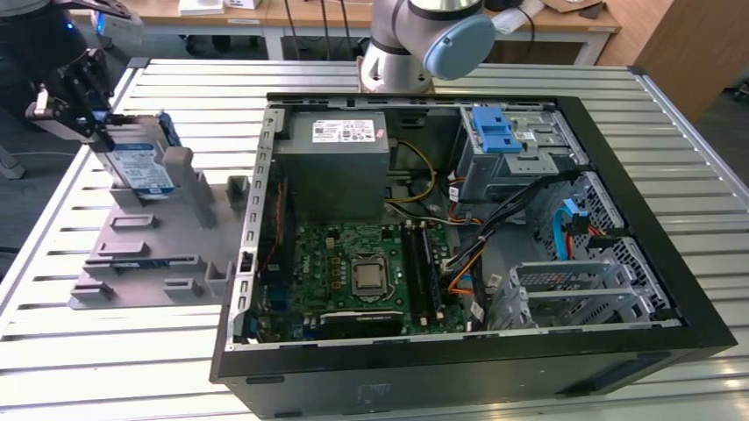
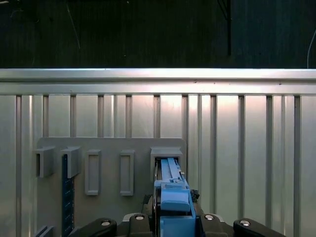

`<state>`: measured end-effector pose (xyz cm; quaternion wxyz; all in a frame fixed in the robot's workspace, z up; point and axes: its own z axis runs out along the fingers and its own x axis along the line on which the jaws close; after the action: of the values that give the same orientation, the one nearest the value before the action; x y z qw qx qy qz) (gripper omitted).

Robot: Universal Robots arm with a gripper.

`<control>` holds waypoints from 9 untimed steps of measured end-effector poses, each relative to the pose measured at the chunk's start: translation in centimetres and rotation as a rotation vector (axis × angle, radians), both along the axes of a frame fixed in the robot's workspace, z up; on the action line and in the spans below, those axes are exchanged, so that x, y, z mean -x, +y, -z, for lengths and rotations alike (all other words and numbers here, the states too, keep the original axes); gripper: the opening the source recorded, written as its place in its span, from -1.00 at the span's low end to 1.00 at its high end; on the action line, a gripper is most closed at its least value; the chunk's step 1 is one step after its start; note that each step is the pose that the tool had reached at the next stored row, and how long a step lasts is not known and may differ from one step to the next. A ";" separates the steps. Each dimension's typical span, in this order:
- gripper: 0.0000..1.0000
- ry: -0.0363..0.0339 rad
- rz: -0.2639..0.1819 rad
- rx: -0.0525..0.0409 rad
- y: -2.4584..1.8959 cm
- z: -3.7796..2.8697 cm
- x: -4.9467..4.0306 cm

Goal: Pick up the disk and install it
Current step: 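Pick up the disk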

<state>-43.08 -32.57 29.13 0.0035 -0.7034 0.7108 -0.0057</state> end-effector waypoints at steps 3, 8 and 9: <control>-0.27 -0.0001 0.000 0.0000 0.00 -0.30 0.00; -0.27 -0.0001 0.000 -0.0001 0.00 -0.75 0.00; -0.27 -0.0001 0.000 0.0000 0.00 -0.82 0.00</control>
<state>-43.08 -32.56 29.95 0.0035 -0.7034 0.7108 -0.0057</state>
